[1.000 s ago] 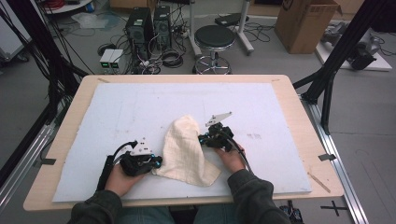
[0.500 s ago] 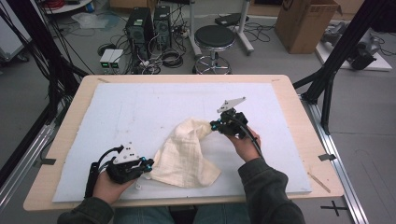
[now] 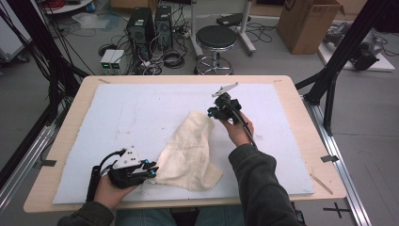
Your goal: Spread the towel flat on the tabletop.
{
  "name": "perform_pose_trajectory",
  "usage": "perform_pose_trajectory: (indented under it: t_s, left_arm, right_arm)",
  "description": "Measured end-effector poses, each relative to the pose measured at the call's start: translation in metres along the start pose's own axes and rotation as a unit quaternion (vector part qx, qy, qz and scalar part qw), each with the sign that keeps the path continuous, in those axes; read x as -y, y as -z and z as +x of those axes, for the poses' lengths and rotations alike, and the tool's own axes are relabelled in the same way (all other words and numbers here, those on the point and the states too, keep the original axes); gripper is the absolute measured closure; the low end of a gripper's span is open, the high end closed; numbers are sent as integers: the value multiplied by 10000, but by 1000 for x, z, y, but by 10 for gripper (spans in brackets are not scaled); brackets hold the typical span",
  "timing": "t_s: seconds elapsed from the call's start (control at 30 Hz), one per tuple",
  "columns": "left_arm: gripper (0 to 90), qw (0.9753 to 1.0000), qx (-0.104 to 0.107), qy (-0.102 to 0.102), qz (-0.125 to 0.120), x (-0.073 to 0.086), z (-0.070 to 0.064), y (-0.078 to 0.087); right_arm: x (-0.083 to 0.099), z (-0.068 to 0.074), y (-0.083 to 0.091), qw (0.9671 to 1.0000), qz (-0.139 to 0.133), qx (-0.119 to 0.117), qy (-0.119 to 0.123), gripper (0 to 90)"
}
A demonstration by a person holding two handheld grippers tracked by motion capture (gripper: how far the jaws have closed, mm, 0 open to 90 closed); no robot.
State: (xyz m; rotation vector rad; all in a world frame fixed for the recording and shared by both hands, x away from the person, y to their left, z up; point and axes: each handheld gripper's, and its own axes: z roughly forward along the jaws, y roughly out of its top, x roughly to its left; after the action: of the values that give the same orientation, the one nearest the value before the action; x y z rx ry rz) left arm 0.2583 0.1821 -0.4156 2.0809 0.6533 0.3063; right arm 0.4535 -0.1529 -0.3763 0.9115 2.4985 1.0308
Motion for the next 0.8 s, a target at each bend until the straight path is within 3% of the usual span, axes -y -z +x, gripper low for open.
perform_pose_trajectory:
  t_s: [0.27,0.53,0.8]
  left_arm:
    - [566,9993,-106,253,-236,-20,20,-9]
    - [564,9989,-366,215,-221,-59,41,-46]
    - [590,9974,-549,461,-87,-88,69,-88]
  right_arm:
    - [29,9,43,9969,-635,-465,-80,709]
    - [68,27,72,9942,-858,-655,7,622]
    - [106,33,86,9915,-1077,-713,-127,536]
